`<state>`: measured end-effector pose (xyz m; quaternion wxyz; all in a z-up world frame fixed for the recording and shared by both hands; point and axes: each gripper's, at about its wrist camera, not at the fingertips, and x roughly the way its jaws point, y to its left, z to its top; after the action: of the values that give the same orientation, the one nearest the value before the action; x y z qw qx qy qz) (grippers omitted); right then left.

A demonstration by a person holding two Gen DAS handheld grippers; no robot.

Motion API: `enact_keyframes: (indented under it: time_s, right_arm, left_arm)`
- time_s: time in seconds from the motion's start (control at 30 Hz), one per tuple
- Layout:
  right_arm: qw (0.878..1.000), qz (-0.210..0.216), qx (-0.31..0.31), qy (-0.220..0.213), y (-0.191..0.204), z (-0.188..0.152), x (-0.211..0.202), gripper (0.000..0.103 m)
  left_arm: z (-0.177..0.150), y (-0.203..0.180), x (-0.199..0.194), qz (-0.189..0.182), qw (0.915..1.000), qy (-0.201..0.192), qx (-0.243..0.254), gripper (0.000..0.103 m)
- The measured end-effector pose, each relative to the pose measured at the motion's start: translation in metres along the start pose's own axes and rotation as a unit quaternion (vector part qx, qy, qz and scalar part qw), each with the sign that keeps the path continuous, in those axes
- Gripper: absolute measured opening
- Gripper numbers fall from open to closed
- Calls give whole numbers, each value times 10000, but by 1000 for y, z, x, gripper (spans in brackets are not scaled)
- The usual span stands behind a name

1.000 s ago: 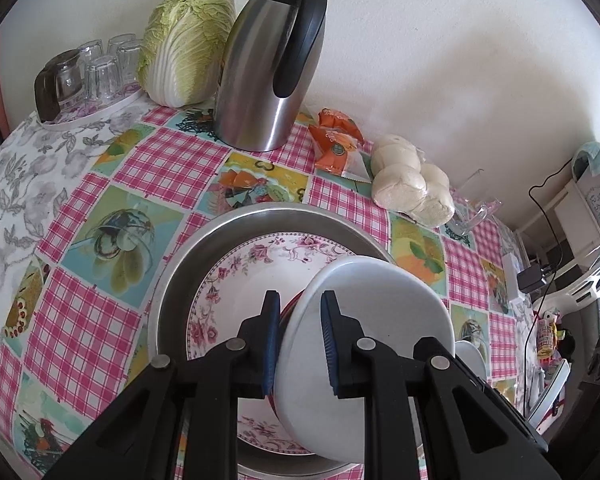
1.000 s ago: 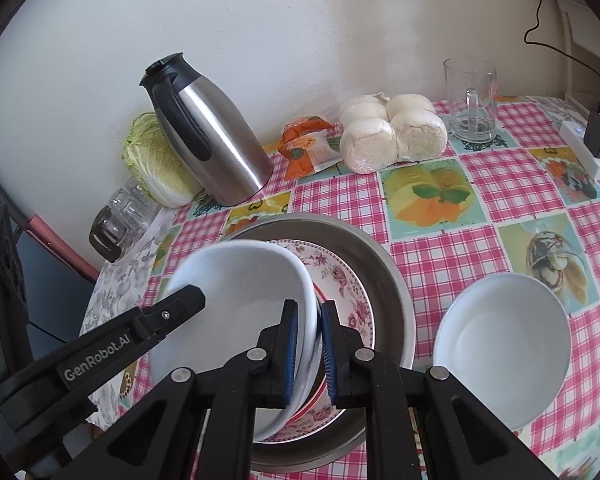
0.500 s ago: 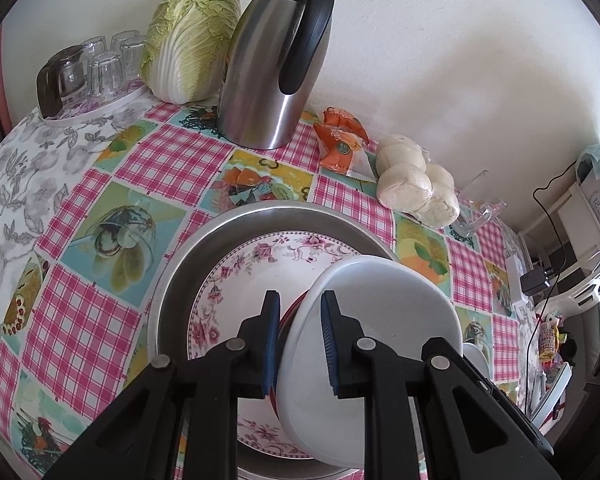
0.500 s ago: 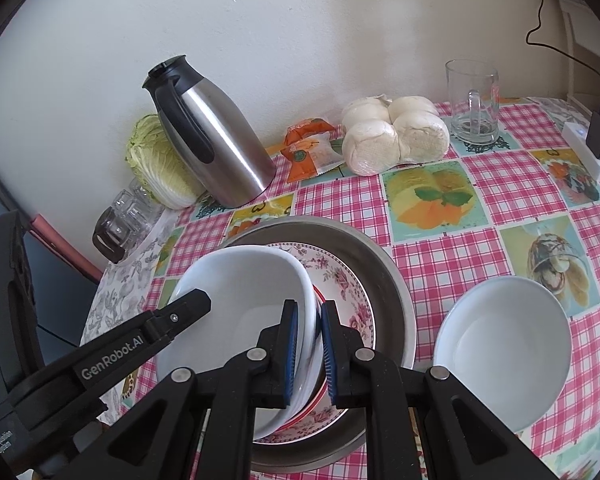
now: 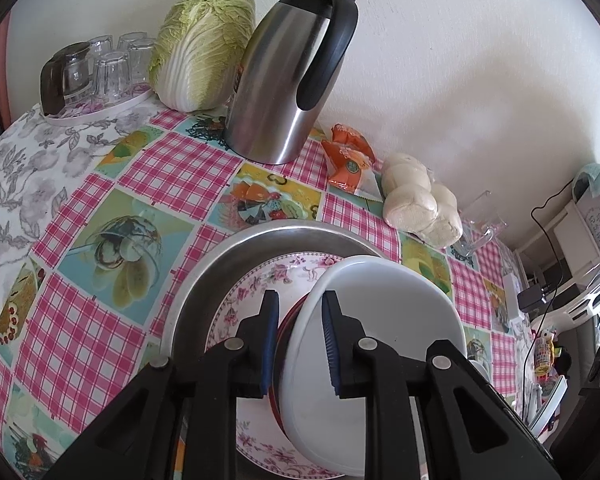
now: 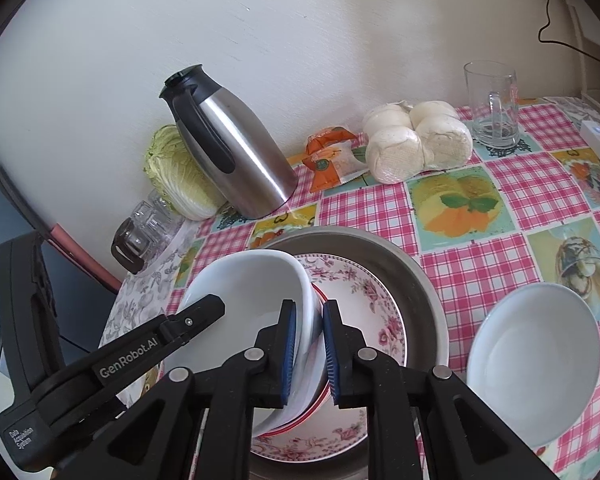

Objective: Organize plates and bowls
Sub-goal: 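Lower the white bowl into the red-rimmed bowl with both grippers, then open both grippers and lift them away from the stack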

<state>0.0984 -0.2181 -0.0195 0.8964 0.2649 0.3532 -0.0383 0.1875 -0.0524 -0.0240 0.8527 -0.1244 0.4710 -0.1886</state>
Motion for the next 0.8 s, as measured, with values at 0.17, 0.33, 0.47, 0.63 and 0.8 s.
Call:
enact_keyframes:
  time_s: [0.17, 0.33, 0.47, 0.63, 0.8]
  right_arm:
    - [10000, 88, 30, -23, 0, 0, 4, 17]
    - [9998, 152, 100, 11, -3, 2, 0, 17]
    - [9999, 118, 73, -52, -4, 5, -8, 17]
    - [10000, 48, 79, -32, -8, 7, -17, 21]
    - [9998, -168, -63, -51, -6, 10, -31, 38]
  left_arm:
    - [0, 7, 6, -24, 9998, 145, -116, 23]
    - [0, 2, -1, 31, 9999, 133, -74, 25]
    - [2, -1, -10, 89, 9999, 88, -29, 26]
    - [2, -1, -19, 153, 9998, 111, -69, 39]
    - [-1, -1, -30, 219, 9996, 119, -162, 64]
